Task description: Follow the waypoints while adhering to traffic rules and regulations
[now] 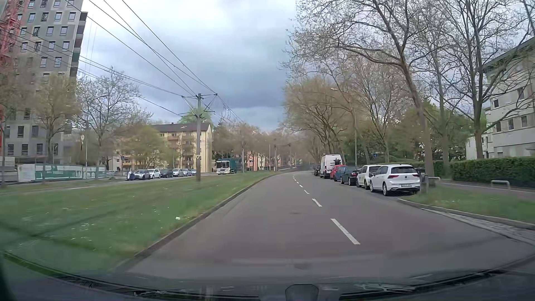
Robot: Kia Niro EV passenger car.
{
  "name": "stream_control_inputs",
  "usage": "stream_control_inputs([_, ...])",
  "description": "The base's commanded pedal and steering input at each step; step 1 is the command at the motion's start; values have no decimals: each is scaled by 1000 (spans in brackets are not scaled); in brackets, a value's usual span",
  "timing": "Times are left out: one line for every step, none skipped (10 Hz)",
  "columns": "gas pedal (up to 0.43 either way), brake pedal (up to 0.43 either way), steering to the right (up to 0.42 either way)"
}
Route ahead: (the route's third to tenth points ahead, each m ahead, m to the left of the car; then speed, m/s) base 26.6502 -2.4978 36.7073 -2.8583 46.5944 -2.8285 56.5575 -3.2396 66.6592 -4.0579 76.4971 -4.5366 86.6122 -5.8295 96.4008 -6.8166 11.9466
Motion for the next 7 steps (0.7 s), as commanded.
stream_control_inputs([138,0,9])
stream_control_inputs([138,0,8])
stream_control_inputs([138,0,7])
stream_control_inputs([138,0,7])
stream_control_inputs([138,0,6])
stream_control_inputs([138,0,6])
stream_control_inputs([138,0,4])
